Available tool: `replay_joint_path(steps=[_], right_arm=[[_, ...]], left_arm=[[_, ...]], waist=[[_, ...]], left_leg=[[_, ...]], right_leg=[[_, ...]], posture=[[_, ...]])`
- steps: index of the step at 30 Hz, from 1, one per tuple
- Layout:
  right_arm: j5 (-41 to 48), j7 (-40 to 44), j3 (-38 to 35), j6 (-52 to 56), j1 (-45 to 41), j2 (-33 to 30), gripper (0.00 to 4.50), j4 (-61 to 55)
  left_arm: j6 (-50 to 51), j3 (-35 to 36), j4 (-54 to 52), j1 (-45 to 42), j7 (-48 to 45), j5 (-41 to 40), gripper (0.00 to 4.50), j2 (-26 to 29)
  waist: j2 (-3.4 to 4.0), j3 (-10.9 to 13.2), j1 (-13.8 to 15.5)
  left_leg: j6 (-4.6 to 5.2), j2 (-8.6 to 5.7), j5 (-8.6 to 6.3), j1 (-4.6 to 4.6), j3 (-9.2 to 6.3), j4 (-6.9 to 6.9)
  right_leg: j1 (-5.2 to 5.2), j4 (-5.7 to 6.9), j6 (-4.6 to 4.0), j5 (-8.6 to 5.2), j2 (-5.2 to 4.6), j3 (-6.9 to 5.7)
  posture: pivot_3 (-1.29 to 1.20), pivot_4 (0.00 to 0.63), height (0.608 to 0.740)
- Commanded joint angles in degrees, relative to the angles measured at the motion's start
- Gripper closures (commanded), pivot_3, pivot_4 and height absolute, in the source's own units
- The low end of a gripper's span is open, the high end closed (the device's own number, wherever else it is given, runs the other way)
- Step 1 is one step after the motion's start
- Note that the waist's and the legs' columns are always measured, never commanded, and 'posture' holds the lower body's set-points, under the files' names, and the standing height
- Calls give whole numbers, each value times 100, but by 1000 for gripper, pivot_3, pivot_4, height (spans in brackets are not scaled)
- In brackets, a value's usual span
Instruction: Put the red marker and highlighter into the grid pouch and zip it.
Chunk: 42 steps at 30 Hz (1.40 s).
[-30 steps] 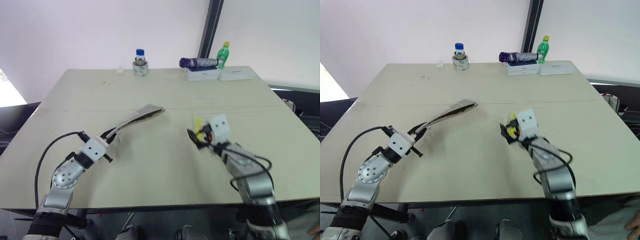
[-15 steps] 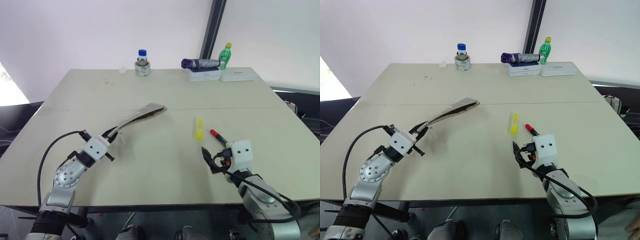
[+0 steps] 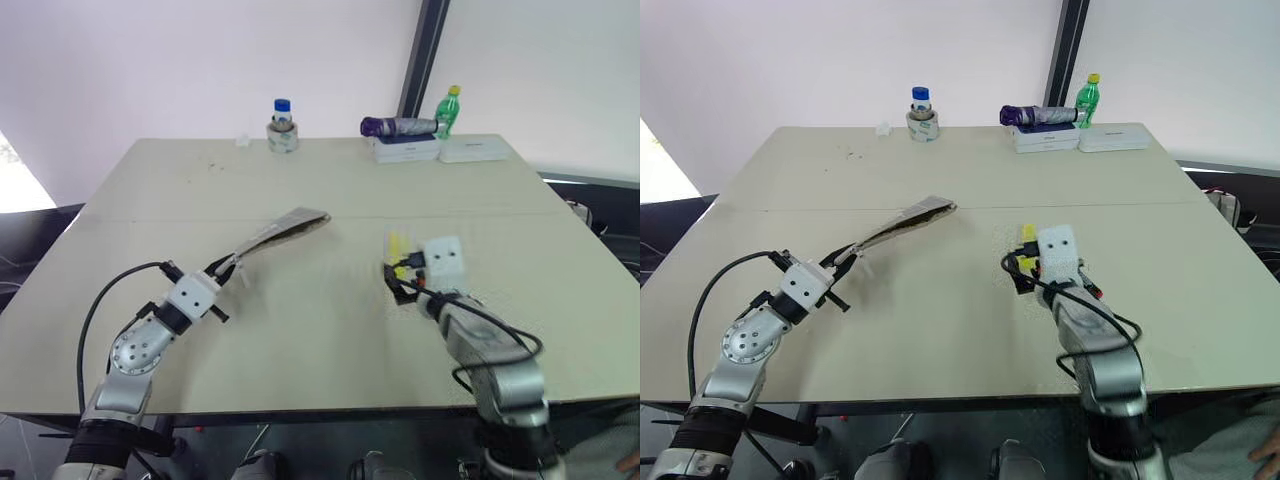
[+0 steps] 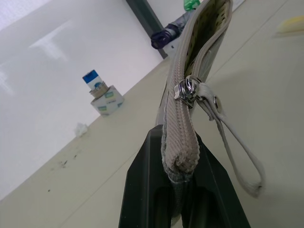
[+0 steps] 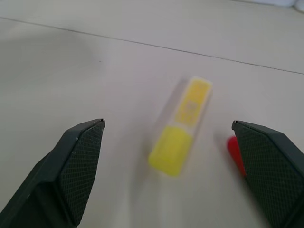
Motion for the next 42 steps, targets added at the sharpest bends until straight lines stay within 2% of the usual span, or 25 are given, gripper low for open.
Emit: replay_joint_path(steps=[1, 6, 8, 16, 19, 26, 35, 38, 42], right_arm=[[-53, -48, -67, 58, -445, -18, 48, 587], [75, 10, -245, 38, -964, 32, 48, 1441], [-20, 26, -72, -16, -1025, 35, 48, 1581], [-209, -364, 68, -24, -785, 476, 48, 1675], [-163, -464, -6, 2, -712, 610, 892, 1741], [-194, -519, -69, -209, -769, 581, 4447, 1869], [-202, -280, 16, -387, -633, 364, 4447, 1647], [-149, -261, -87, -424, -632, 358, 3598, 1510], [-16, -258, -120, -576, -837, 598, 1628, 1604]], left_arm=[[-96, 60, -223, -28, 53, 5, 4500, -1], [-53, 101, -328, 51, 100, 23, 4500, -11], [-110, 92, -379, 87, 106, 37, 4500, -13], [-55, 99, -543, 192, 143, 47, 4500, -43], [-44, 90, -560, 198, 142, 52, 4500, -46], [-22, 81, -533, 150, 120, 39, 4500, -48], [-51, 46, -460, 58, 102, 67, 4500, -47], [-62, 54, -435, 49, 93, 60, 4500, -40], [-87, 111, -393, 35, 136, 65, 4500, -23]], waist=[[0, 0, 13], [0, 0, -1], [0, 0, -7], [0, 0, -8], [-1, -1, -9], [-1, -1, -8], [-1, -1, -2], [-1, -1, -7], [-1, -1, -28]], left_leg=[[-1, 0, 1, 0, 0, 0], [-27, -2, 16, -3, 9, 0], [-28, -2, 16, -3, 8, -1], [-34, 2, 20, -3, 8, -4], [-34, 0, 20, -3, 9, -3], [-34, 1, 20, -3, 7, -3], [-34, 1, 20, -3, 7, -3], [-34, 0, 20, -3, 7, -3], [-34, 3, 20, -3, 7, -5]], right_leg=[[0, 0, 0, 0, 0, 0], [0, -2, 0, 0, -6, -1], [-1, -1, 0, 0, -6, -1], [-4, 1, 1, 0, -4, -1], [-4, 1, 1, 0, -6, -1], [-3, 1, 1, 1, -4, -1], [-3, 1, 1, 1, -5, -1], [-3, 1, 1, 1, -6, -1], [-4, 1, 1, 1, -3, -1]], posture=[[0, 150, 738], [0, 150, 738], [0, 150, 738], [0, 150, 738], [0, 150, 738], [0, 150, 738], [0, 150, 738], [0, 150, 738], [0, 150, 738]])
